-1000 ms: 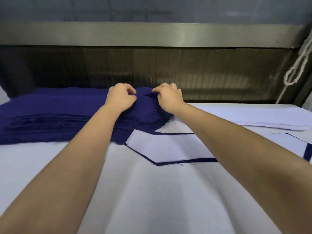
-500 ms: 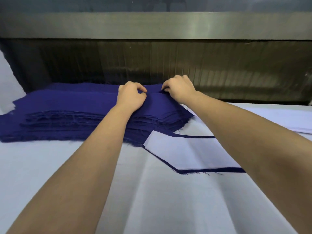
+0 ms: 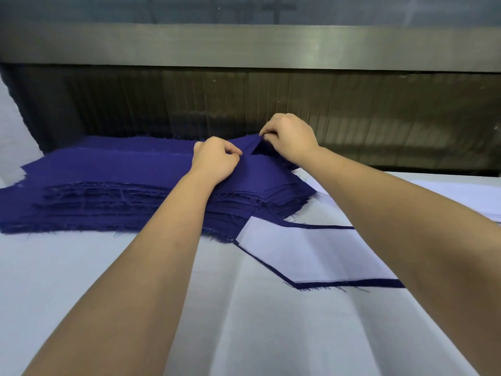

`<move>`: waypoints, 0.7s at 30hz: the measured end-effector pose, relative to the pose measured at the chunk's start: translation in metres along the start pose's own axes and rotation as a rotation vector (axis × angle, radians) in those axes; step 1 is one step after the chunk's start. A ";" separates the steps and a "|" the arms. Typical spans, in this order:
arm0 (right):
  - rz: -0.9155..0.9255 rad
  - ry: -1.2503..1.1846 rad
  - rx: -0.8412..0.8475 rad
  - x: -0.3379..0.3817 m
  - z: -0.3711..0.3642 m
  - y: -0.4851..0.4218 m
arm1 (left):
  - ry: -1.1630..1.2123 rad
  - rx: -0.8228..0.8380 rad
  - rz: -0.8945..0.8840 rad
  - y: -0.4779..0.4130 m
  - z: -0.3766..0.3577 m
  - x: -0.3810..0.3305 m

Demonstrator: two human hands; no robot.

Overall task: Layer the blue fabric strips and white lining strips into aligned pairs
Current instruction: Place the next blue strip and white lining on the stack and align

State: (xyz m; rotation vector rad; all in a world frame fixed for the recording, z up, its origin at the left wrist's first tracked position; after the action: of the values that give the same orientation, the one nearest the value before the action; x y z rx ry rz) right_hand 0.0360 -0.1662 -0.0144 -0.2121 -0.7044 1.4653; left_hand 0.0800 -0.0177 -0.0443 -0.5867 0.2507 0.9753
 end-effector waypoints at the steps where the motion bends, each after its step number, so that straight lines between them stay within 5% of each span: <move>1: -0.001 0.001 -0.029 0.001 0.000 0.001 | 0.009 -0.002 0.006 0.000 0.000 0.001; 10: -0.256 -0.280 -0.227 -0.008 -0.012 0.005 | 0.022 -0.008 -0.029 -0.001 -0.004 0.003; 21: -0.351 -0.546 -0.311 -0.008 -0.014 0.004 | -0.119 -0.019 0.027 -0.004 -0.003 0.005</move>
State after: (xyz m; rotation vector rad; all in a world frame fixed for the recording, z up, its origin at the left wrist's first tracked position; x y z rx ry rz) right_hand 0.0413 -0.1696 -0.0300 0.0818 -1.3431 1.0710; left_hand 0.0859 -0.0172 -0.0476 -0.5421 0.1438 1.0354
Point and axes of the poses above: each hand's wrist, its own y-axis away from the middle knuckle, its own z-axis out of the back of the hand, x = y × z, the point moved 5 cm from there along -y, towards the middle knuckle, and after that the axes turned 13 degrees about -y, right-handed, at the moved point
